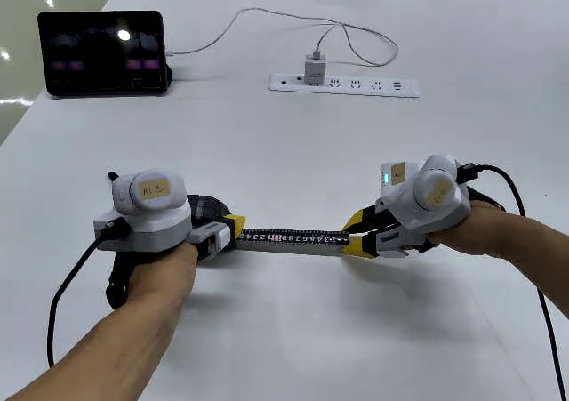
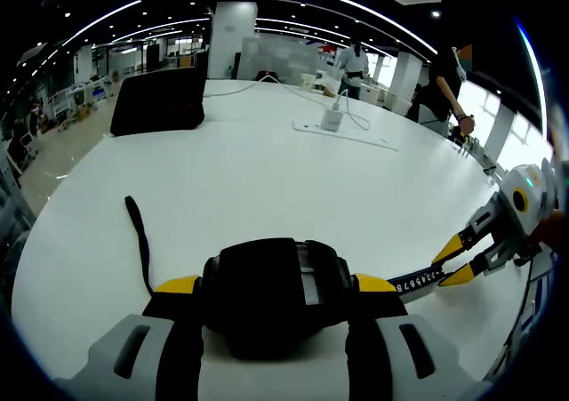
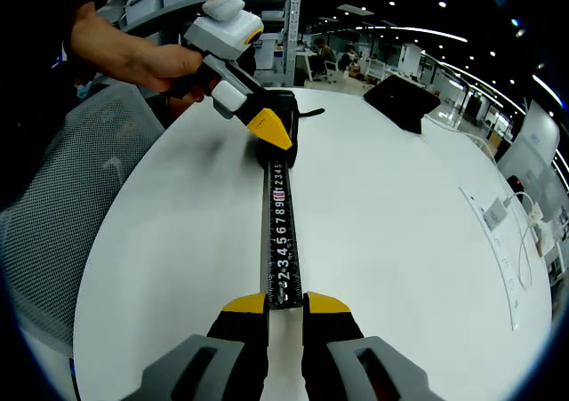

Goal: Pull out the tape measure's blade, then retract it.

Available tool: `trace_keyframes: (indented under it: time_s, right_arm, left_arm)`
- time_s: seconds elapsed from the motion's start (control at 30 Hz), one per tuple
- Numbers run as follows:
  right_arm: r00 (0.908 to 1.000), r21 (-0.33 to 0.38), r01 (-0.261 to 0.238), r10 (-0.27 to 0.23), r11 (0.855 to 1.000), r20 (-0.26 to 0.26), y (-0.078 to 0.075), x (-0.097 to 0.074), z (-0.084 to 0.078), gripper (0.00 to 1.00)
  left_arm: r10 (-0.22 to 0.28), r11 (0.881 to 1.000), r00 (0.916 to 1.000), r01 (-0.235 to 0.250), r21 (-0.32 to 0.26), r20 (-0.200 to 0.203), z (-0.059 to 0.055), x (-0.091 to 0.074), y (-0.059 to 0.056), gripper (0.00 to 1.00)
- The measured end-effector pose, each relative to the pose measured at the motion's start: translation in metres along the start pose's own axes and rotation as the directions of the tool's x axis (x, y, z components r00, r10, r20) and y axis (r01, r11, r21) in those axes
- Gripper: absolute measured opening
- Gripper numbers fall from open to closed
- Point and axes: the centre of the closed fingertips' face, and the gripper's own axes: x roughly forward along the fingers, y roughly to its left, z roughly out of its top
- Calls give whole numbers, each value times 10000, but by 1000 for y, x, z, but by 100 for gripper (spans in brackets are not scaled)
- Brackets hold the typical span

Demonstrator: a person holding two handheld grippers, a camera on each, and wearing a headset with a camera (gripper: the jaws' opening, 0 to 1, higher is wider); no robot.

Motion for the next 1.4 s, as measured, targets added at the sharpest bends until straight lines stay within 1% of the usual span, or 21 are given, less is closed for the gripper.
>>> trace_keyframes:
  time_s: [0.37, 1.0, 1.4]
  right_arm:
    - [9999, 11, -40, 39, 10000, 109, -1, 8, 8, 10]
    - [9998, -33, -61, 62, 10000, 202, -1, 16, 18, 10]
    - [9995, -63, -116, 117, 9999, 290, -1, 24, 26, 10]
  left_arm:
    - [-5, 10000, 10000, 5, -37, -4, 0, 0, 1, 60]
    - [-47, 10000, 10000, 47, -66, -39, 0, 2, 1, 60]
    - [-83, 9999, 10000, 83, -107, -53, 0, 2, 1, 60]
